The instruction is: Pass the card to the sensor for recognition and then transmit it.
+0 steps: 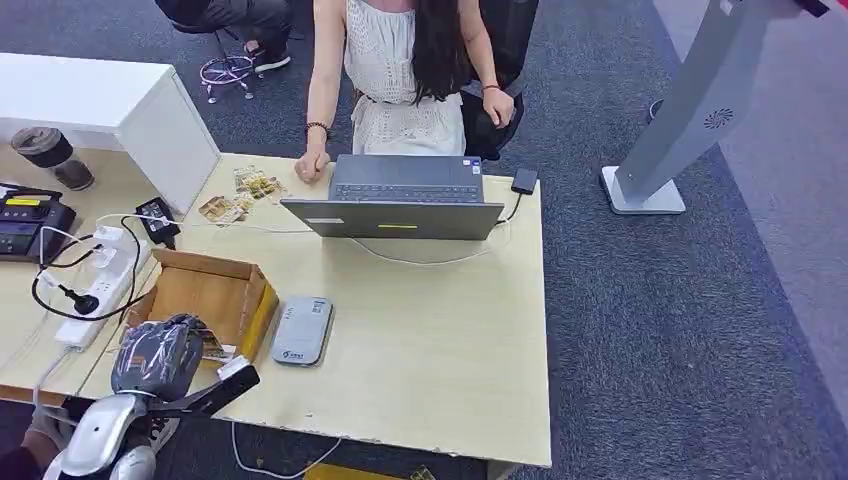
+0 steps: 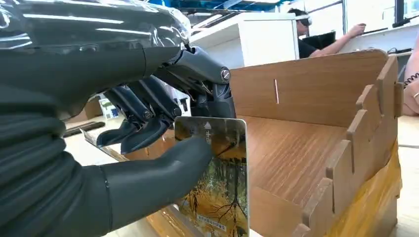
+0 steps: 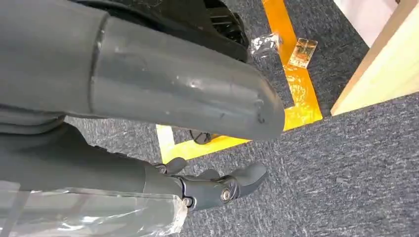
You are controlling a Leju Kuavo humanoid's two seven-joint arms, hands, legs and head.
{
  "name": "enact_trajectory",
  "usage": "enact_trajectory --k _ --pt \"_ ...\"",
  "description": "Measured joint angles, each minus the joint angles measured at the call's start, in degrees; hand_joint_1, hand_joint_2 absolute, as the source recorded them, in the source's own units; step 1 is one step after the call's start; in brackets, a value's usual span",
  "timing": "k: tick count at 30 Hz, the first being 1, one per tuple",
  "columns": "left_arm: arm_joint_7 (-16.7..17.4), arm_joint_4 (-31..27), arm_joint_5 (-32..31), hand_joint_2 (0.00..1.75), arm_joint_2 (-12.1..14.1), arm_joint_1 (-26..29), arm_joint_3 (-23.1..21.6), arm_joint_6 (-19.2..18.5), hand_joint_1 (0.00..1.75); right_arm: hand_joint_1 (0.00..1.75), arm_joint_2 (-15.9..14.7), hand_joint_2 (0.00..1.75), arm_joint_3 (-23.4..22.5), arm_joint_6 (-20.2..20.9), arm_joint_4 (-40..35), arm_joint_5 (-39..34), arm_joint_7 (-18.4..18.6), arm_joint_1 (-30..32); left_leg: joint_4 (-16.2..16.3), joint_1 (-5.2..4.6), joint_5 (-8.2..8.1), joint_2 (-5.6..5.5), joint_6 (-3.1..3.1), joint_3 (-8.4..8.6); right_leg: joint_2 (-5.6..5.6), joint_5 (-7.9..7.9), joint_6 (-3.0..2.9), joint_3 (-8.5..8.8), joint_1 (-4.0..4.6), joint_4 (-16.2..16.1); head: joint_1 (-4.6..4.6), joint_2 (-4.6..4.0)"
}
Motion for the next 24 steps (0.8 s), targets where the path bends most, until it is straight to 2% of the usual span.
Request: enact_trajectory --k 11,15,24 --pt "-0.87 -0.35 0.59 1.75 0.02 -3.45 -0.04 -1.42 1.75 0.00 0.00 0.00 -0.11 0.09 0.00 0.57 0.00 -0.15 0.01 0.00 0.00 0.01 0.00 0.01 0.01 0.00 0.00 -0.01 0.00 0.00 0.00 0.00" --pt "-0.72 -0.35 0.68 1.75 0.04 -6.59 -0.54 -2.07 1.75 0.00 0.00 0.00 -0.11 0.11 0.00 1.57 0.11 -0.41 0.01 0.00 0.01 -0.02 0.00 0.01 -0.01 0.01 0.00 0.00 0.00 0.00 0.02 0.00" --pt "1.38 -1.81 1.38 1.75 0.59 -13.36 -4.99 -5.14 1.75 0.00 0.02 0.00 -0.13 0.13 0.02 2.12 0.11 -0.61 0.02 0.00 0.01 -0.02 -0.01 0.02 0.02 0.03 -0.02 0.01 0.00 0.01 0.00 0.00"
